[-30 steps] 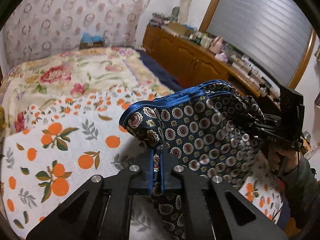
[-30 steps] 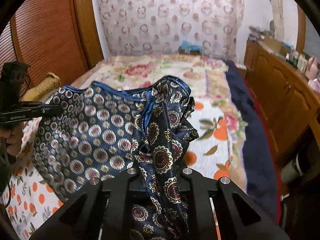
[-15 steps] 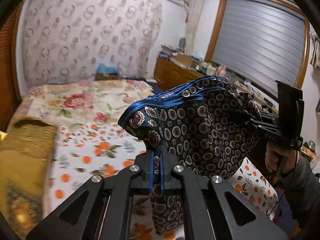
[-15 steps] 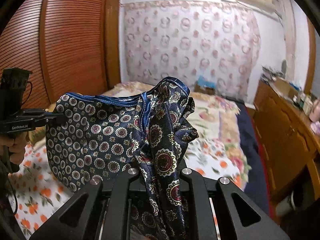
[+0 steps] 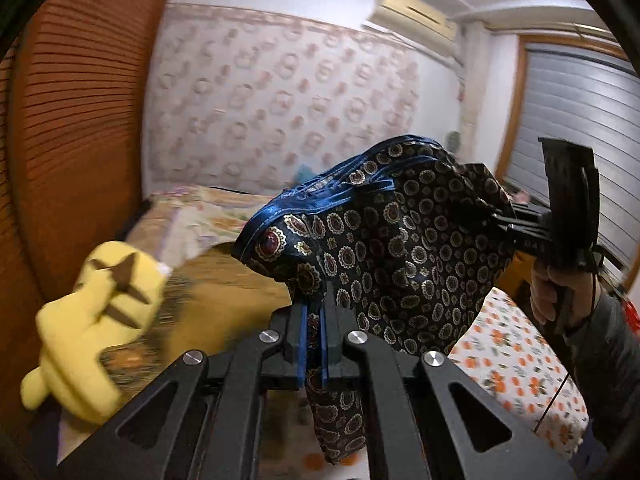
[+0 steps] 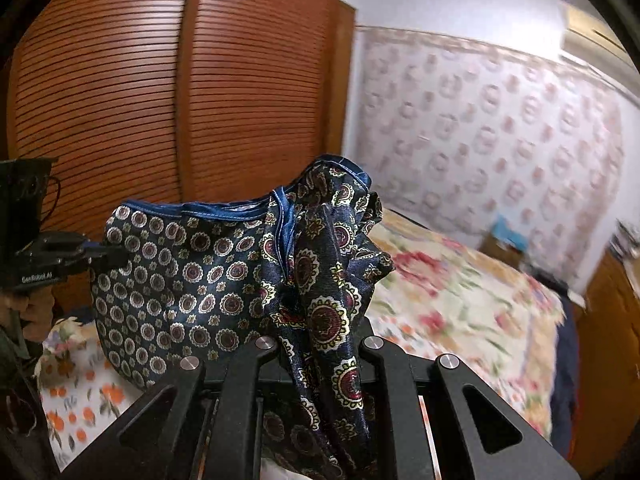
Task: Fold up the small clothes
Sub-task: 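Lift the folded shirt with both tools and carry it toward the yellow plush toy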
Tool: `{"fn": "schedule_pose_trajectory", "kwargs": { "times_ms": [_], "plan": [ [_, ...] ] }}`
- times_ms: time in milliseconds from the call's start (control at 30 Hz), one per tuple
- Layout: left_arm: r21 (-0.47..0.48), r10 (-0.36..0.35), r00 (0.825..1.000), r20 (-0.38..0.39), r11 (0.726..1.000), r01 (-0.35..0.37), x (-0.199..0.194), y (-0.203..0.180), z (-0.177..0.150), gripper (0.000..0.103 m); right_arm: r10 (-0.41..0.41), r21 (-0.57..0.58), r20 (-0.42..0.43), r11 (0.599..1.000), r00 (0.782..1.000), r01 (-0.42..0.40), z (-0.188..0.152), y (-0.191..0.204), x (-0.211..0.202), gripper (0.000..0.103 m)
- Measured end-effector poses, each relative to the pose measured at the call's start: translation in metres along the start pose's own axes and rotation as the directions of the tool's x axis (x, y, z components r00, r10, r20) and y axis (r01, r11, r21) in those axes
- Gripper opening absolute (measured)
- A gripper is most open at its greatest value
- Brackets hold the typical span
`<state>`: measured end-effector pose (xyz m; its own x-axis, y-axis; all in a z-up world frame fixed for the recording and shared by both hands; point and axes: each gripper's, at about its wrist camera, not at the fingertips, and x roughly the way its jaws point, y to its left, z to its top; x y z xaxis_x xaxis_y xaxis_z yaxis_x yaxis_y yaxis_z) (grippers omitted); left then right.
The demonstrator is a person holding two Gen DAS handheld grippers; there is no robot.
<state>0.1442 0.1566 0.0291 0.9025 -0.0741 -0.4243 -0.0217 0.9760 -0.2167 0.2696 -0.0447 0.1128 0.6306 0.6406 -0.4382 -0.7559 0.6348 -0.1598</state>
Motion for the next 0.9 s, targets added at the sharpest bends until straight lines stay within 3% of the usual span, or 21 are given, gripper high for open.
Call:
{"fn": "schedule_pose_trajectory", "kwargs": {
  "times_ms": [200, 500, 700, 767, 900],
  "plan": [
    [-0.092, 0.072, 0.997, 0.010, 0.993, -0.071, -0.011, 0.047, -0.025, 0.006, 0.155, -0.053, -0.042, 0.986, 0.987, -0.157, 0.033, -0.002, 0.076, 0.012],
    [-0.163, 0.145, 0.988, -0.045, 0.975, -0.151, -0.003, 0.080, -0.057, 0.006, 0.226, -0.113, -0.146, 0.964, 0.963, -0.243, 0.060, -0.015, 0.188, 0.012],
    [-0.176, 0.159, 0.985, -0.066, 0.970, -0.168, -0.005, 0.084, -0.065, 0.006, 0.225, -0.078, -0.153, 0.968, 0.962, -0.239, 0.065, -0.016, 0.223, 0.017],
    [-0.179, 0.161, 0.984, -0.070, 0.969, -0.171, -0.004, 0.084, -0.066, 0.006, 0.204, -0.063, -0.147, 0.975, 0.968, -0.215, 0.067, -0.005, 0.222, 0.031],
    [-0.181, 0.169, 0.983, -0.079, 0.967, -0.181, -0.002, 0.086, -0.068, 0.006, 0.096, -0.031, -0.095, 0.995, 0.991, -0.099, 0.071, 0.005, 0.196, 0.043]
  ]
}}
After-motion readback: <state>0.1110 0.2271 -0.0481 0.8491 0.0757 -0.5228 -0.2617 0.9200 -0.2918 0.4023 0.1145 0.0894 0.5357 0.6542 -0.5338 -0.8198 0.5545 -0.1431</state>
